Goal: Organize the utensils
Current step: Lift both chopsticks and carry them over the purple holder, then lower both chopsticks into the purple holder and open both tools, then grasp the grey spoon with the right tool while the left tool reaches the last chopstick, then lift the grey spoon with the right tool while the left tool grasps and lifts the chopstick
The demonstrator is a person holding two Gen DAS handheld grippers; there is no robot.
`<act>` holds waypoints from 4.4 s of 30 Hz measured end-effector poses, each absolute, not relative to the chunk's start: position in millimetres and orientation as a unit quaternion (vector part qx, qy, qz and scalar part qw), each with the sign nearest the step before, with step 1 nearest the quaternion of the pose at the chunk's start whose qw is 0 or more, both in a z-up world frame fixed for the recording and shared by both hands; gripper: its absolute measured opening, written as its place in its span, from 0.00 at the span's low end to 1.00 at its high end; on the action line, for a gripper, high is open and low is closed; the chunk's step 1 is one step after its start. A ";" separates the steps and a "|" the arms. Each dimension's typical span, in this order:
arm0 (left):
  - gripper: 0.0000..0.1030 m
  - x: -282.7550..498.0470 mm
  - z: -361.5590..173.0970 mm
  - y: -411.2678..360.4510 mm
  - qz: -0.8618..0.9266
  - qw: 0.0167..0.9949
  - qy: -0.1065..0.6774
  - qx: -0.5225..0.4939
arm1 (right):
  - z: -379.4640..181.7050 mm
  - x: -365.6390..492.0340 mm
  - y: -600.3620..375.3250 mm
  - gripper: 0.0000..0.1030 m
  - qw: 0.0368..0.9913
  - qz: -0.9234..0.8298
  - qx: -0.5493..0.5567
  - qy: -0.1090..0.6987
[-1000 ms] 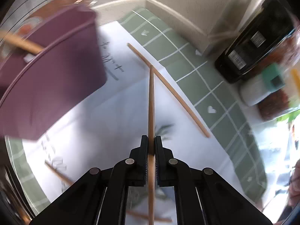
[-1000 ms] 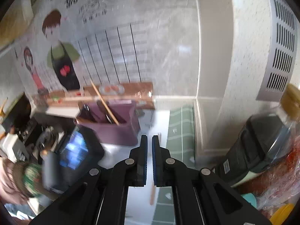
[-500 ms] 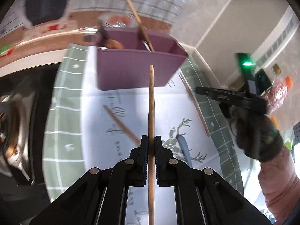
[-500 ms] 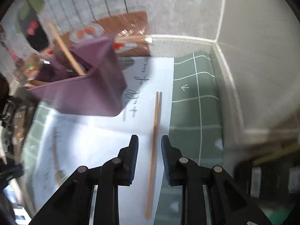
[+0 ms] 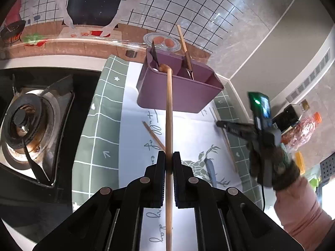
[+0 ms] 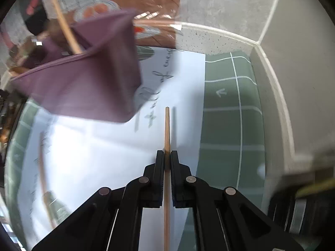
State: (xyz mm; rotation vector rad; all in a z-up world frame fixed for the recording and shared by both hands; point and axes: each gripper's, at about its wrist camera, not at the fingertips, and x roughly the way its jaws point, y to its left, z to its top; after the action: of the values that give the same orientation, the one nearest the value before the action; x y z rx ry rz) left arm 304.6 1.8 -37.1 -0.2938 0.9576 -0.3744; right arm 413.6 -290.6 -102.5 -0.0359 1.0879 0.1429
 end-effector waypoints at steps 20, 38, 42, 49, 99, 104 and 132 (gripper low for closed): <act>0.07 319.1 123.6 -13.6 -0.252 0.920 0.279 -0.108 | 158.5 320.4 -264.3 0.05 0.961 0.135 -0.020 0.239; 0.07 417.7 134.9 -43.6 -0.197 0.945 0.258 -0.037 | 151.6 431.9 -234.3 0.05 0.974 0.162 -0.021 0.160; 0.07 446.4 95.4 -48.5 -0.198 0.933 0.298 -0.047 | 114.0 455.3 -236.0 0.05 0.967 0.166 -0.013 0.190; 0.07 478.4 31.4 -54.5 -0.194 0.908 0.367 -0.059 | 45.9 486.2 -230.8 0.05 0.950 0.177 -0.007 0.259; 0.64 316.2 -82.0 -42.6 -0.128 0.820 0.548 -0.107 | -102.3 282.3 -224.0 0.29 0.856 0.116 -0.004 0.505; 0.64 331.4 -87.3 -58.4 -0.108 0.810 0.566 -0.111 | -118.8 295.5 -220.7 0.21 0.844 0.107 -0.010 0.526; 0.08 397.2 -124.3 -119.5 -0.089 0.791 0.605 0.010 | -87.5 291.1 -327.7 0.10 0.873 0.079 0.004 0.481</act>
State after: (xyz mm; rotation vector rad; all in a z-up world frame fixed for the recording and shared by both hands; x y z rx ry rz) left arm 397.2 -119.5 -124.3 0.0218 1.3011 -0.1925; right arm 291.1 -327.7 -87.5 0.0082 1.0051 0.1656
